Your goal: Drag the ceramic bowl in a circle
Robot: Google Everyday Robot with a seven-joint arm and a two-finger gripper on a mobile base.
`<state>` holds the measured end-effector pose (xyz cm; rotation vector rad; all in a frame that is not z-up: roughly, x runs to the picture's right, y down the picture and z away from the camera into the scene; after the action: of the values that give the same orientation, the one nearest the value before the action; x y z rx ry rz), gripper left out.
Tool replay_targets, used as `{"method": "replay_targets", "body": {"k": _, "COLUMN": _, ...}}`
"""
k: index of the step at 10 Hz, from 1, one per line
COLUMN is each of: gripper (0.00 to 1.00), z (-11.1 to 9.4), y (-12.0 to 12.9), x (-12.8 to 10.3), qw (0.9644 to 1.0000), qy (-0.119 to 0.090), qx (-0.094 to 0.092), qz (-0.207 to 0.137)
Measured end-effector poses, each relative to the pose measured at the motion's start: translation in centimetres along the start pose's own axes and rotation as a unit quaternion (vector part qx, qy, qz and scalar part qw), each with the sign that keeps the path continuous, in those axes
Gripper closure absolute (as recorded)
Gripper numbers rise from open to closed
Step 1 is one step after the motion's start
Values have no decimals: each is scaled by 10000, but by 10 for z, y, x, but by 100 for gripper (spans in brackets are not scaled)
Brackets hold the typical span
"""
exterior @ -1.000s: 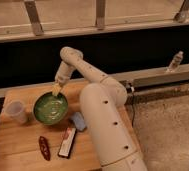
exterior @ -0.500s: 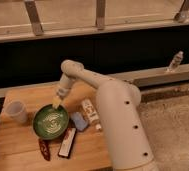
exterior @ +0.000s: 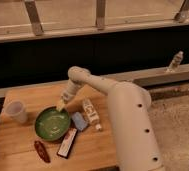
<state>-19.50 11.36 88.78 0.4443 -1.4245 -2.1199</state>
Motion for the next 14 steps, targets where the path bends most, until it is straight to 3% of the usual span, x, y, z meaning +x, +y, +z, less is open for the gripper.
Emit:
{"method": "replay_targets", "body": {"k": 4, "gripper": 100, "z": -47, "y": 58, "x": -20, "qw": 9984, "qy": 224, "qx": -328, "qz": 413}}
{"method": "replay_targets", "body": {"k": 6, "gripper": 100, "z": -66, "y": 74, "x": -26, "qw": 9970, "qy": 232, "qx": -468, "qz": 566}}
{"method": "replay_targets", "body": {"k": 9, "gripper": 100, "z": -57, "y": 79, "x": -5, "qw": 9980, "qy": 132, "qx": -400, "qz": 476}}
{"method": "replay_targets", "body": {"k": 12, "gripper": 100, "z": -28, "y": 82, "x": 36, "qw": 9997, "qy": 26, "qx": -187, "qz": 177}}
{"method": "replay_targets", "body": {"k": 14, "gripper": 100, "z": -12, "y": 70, "x": 59, "qw": 9999, "qy": -59, "qx": -46, "qz": -132}}
